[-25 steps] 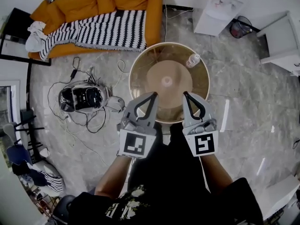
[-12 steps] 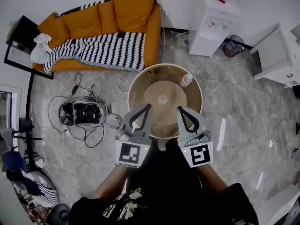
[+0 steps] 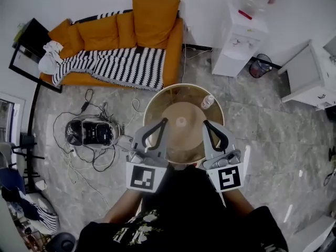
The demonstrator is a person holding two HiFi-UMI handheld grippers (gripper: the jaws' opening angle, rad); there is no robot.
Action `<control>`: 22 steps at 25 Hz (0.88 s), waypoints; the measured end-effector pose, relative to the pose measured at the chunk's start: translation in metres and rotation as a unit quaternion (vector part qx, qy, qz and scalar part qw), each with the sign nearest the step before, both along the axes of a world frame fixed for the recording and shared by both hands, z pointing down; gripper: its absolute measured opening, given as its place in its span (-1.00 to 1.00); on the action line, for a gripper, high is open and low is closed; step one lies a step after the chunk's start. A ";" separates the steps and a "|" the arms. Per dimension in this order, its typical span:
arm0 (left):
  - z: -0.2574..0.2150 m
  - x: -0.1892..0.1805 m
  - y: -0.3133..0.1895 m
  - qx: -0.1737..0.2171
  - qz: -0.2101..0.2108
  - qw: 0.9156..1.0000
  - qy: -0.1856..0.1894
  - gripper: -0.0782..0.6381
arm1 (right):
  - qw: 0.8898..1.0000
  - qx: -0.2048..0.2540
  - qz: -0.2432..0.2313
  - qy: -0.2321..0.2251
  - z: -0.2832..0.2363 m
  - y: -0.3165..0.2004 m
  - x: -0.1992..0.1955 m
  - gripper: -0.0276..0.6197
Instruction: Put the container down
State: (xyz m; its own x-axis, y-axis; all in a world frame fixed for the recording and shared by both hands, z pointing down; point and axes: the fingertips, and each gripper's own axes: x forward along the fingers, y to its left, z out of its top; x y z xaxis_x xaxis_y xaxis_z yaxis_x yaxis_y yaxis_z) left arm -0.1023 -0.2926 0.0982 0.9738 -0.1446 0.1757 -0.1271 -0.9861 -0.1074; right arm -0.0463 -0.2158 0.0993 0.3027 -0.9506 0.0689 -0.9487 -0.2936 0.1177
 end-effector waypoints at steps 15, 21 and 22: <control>-0.001 -0.001 -0.001 0.005 0.000 1.000 0.002 -0.75 | 1.000 -0.006 -0.010 0.007 -0.005 -0.003 -0.008 -0.93; 0.000 -0.003 0.000 -0.006 0.001 1.000 0.003 -0.75 | 1.000 -0.002 -0.009 0.009 -0.005 -0.004 -0.010 -0.93; 0.000 -0.003 0.000 -0.004 0.001 1.000 0.003 -0.75 | 1.000 -0.002 -0.009 0.009 -0.004 -0.004 -0.010 -0.93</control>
